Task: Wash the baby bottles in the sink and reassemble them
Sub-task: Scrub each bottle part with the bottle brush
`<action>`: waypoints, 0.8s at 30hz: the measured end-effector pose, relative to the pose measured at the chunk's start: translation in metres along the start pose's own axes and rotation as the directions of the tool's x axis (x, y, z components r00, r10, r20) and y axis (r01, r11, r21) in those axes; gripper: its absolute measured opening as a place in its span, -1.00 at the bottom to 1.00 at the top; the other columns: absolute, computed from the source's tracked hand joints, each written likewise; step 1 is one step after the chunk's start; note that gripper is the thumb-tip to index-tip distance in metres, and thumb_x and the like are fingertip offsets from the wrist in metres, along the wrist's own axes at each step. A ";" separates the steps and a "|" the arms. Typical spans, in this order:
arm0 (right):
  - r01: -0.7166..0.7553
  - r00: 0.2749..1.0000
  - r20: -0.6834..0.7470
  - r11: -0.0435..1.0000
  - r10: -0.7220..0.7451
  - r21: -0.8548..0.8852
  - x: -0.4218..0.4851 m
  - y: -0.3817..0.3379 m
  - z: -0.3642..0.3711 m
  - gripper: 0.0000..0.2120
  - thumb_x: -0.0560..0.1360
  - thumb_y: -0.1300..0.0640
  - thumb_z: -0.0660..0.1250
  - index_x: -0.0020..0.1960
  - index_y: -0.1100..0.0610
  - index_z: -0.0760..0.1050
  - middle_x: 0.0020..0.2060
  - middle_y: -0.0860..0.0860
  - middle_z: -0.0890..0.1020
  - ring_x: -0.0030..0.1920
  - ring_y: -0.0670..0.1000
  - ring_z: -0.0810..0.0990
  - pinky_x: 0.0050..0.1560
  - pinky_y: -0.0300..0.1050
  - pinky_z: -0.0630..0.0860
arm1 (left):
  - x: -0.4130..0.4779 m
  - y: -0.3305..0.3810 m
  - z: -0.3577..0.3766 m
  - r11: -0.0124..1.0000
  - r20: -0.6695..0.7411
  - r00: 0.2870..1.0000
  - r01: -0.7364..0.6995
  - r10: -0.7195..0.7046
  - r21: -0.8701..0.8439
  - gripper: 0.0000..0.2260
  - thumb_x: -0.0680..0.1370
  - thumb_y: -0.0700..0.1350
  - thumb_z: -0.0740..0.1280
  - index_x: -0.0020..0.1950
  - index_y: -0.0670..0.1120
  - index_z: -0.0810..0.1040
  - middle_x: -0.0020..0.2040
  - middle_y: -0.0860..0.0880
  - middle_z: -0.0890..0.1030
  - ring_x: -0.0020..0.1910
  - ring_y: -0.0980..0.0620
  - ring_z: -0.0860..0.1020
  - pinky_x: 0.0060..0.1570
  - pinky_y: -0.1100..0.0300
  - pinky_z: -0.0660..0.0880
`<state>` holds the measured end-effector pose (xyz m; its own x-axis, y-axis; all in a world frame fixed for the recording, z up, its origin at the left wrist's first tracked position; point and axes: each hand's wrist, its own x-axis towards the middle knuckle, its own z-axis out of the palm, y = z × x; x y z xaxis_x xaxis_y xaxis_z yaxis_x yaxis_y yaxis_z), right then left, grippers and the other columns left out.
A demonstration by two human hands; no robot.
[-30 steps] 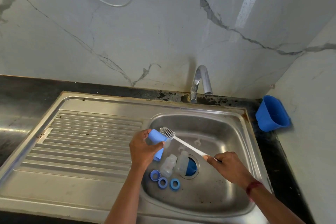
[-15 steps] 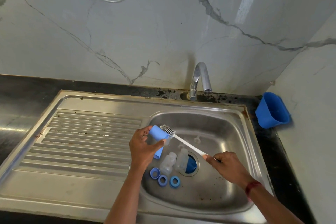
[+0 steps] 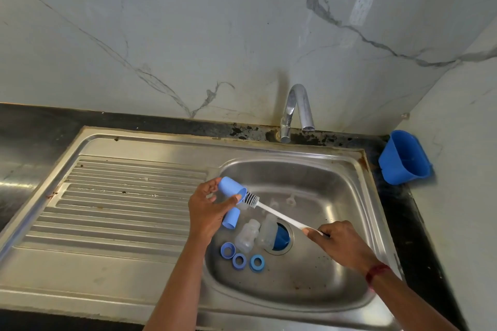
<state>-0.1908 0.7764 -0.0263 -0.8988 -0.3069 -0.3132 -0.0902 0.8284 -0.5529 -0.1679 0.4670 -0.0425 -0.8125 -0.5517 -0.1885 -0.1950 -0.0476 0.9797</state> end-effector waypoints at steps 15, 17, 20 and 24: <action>-0.053 0.999 0.005 0.999 0.053 0.004 -0.001 -0.001 0.021 -0.43 0.50 -0.30 0.27 -0.47 0.06 0.22 -0.57 -0.06 0.28 -0.52 -0.09 0.22 -0.44 -0.24 0.29 | -0.010 -0.014 0.012 0.992 -0.108 0.994 0.039 -0.026 0.117 -0.51 0.19 0.02 0.68 0.07 0.06 0.62 0.06 0.09 0.65 0.09 0.08 0.61 0.11 -0.01 0.57; -0.089 0.996 0.014 0.996 0.088 0.025 -0.002 0.003 0.022 -0.44 0.50 -0.31 0.27 -0.46 0.06 0.24 -0.56 -0.05 0.30 -0.52 -0.10 0.24 -0.43 -0.27 0.30 | -0.011 -0.019 0.013 0.989 -0.117 0.992 0.067 -0.051 0.134 -0.49 0.13 0.16 0.63 0.03 0.13 0.63 0.04 0.10 0.66 0.05 0.06 0.64 0.04 -0.08 0.61; -0.161 0.987 0.003 0.985 0.161 0.062 -0.003 0.010 0.024 -0.44 0.48 -0.36 0.23 -0.40 0.08 0.29 -0.52 -0.05 0.34 -0.50 -0.10 0.28 -0.42 -0.29 0.35 | -0.014 -0.025 0.016 0.979 -0.101 0.992 0.093 -0.075 0.184 -0.57 0.19 0.10 0.65 0.00 0.12 0.64 -0.01 0.09 0.67 -0.06 0.06 0.66 -0.02 -0.05 0.63; -0.193 0.978 -0.056 0.977 0.199 0.094 -0.002 0.020 0.030 -0.41 0.46 -0.40 0.21 -0.42 0.09 0.27 -0.53 -0.04 0.34 -0.50 -0.09 0.28 -0.39 -0.25 0.39 | -0.019 -0.042 0.018 0.904 0.011 0.993 0.102 -0.117 0.416 -0.57 0.28 0.04 0.61 0.08 -0.02 0.64 -0.02 0.03 0.67 -0.02 0.03 0.64 0.00 0.04 0.60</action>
<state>-0.1777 0.7792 -0.0596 -0.9214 -0.1089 -0.3732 0.1261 0.8244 -0.5518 -0.1545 0.4948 -0.0815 -0.7902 -0.5330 -0.3023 -0.4872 0.2472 0.8376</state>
